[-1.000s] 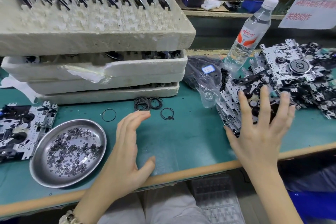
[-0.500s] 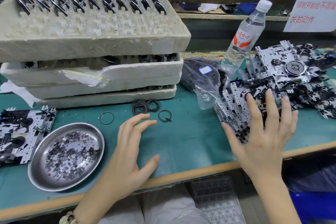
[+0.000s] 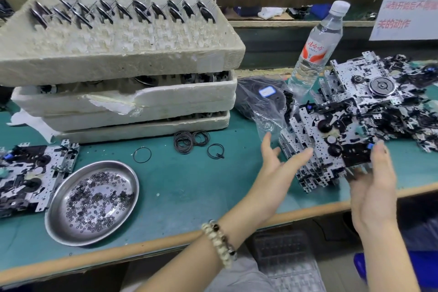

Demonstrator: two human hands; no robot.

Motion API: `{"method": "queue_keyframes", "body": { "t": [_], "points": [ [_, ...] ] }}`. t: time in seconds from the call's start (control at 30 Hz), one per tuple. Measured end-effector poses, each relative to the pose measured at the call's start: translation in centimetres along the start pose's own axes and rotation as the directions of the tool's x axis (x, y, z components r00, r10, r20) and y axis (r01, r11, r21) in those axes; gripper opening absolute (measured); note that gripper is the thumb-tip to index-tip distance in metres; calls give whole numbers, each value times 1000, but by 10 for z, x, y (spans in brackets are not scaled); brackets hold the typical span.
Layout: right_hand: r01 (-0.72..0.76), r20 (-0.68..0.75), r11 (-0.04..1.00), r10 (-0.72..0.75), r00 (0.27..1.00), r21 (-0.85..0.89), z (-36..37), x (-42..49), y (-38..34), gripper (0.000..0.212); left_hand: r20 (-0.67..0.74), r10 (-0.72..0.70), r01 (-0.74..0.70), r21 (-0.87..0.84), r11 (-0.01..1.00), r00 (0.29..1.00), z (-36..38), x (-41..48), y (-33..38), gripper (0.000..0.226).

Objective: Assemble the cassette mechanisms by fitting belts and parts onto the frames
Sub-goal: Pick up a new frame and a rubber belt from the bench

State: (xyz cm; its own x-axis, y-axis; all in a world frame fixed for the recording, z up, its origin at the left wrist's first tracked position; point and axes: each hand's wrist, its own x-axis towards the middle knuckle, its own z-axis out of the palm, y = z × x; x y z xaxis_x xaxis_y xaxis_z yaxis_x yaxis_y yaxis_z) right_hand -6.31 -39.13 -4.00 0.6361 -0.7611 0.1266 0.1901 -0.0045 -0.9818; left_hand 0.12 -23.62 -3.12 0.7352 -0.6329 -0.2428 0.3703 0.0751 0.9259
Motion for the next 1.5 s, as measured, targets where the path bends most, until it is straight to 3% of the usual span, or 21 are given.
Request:
{"method": "queue_keyframes", "body": {
  "t": [0.13, 0.3, 0.53, 0.8, 0.93, 1.07, 1.37, 1.5],
  "points": [
    [-43, 24, 999, 43, 999, 4, 6, -3, -1, 57, -5, 12, -12, -6, 1000, 1000, 21, 8, 5, 107],
    [42, 95, 997, -36, 995, -63, 14, -10, 1, 34, -15, 25, -24, 9, 1000, 1000, 24, 8, 2, 98],
    [50, 87, 995, -43, 995, -90, 20, -13, -3, 23, 25, 26, -26, 22, 999, 999, 22, -2, 6, 93],
    [160, 172, 979, -137, 975, -123, 39, -40, -4, 40, -51, 121, -122, -27, 992, 991, 5, -9, 6, 97],
    [141, 153, 984, -124, 980, -106, 52, -40, 1, 43, -24, 104, -105, -33, 994, 994, -9, -9, 5, 87],
    [91, 119, 995, -85, 989, -51, 50, -29, 4, 34, -8, 106, -106, -8, 994, 994, -7, -6, 3, 96],
    [-45, 132, 999, 48, 990, -27, 52, 9, 6, 31, -76, 110, -110, 9, 994, 991, 3, 15, 17, 92],
    [-30, -46, 992, 25, 999, -120, 56, 14, 6, 47, -118, 105, -107, -14, 994, 987, 8, 26, 20, 95]
  ]
}}
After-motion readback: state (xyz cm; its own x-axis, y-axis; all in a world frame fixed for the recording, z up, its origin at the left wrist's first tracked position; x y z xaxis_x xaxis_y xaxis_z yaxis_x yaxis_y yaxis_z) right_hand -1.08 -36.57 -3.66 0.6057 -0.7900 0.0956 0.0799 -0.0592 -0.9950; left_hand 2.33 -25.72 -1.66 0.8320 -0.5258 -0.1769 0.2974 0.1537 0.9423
